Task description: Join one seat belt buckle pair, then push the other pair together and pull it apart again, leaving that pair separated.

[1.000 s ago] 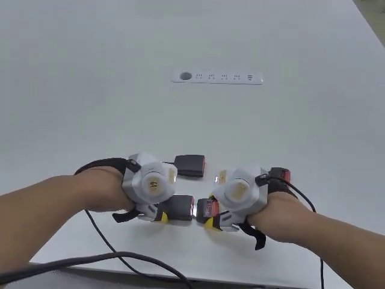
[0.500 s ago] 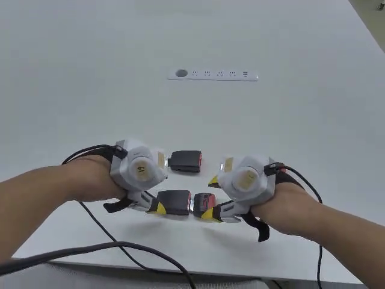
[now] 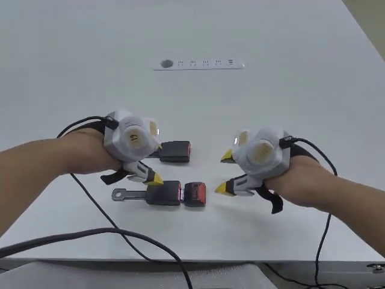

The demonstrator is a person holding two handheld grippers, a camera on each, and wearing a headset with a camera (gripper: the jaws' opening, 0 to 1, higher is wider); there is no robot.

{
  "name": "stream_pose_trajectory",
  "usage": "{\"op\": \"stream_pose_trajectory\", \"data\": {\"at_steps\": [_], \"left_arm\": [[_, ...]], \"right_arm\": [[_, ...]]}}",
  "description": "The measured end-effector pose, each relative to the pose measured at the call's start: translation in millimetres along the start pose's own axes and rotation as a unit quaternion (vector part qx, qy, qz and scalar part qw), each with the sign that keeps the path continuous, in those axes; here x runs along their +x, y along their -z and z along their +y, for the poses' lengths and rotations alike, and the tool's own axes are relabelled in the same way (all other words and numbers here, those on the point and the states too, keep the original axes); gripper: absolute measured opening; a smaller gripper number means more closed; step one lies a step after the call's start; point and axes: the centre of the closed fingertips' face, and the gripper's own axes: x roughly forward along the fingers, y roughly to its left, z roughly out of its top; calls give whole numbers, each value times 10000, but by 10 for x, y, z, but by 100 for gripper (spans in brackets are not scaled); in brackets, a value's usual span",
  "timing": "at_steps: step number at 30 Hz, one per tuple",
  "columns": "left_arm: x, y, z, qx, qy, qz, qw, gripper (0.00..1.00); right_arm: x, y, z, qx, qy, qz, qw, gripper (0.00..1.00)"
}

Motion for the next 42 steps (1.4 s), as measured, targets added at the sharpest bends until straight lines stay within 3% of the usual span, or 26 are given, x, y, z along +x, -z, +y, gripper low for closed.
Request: {"op": "stream_pose_trajectory", "data": {"at_steps": [9, 14, 25, 29, 36, 37, 38, 39, 42], "left_arm": [[96, -36, 247, 68, -182, 106, 9998, 51], [150, -39, 294, 116, -143, 271, 9995, 51], [277, -19, 370, 230, 13, 471, 9986, 50], [317, 15, 371, 220, 112, 516, 9984, 46], [373, 55, 361, 226, 257, 540, 9980, 38], [384, 69, 365, 326, 239, 573, 9975, 34], [390, 117, 409, 848, 173, 779, 9932, 33], [395, 136, 386, 932, 189, 841, 9919, 32], [412, 110, 375, 719, 228, 759, 9943, 32]], "right_arm": [[-261, 464, -441, 142, 349, 259, 9990, 40], [-352, 649, -622, 254, 490, 348, 9979, 40], [-310, 820, -622, 218, 354, 556, 9976, 39], [-274, 894, -621, 262, 243, 633, 9974, 37], [-232, 889, -618, 274, 85, 604, 9978, 34], [-229, 889, -623, 276, 63, 600, 9978, 34], [-228, 886, -622, 269, 26, 595, 9979, 34], [-227, 886, -622, 235, -19, 593, 9980, 33], [-226, 888, -618, 158, -96, 610, 9980, 33]]}}
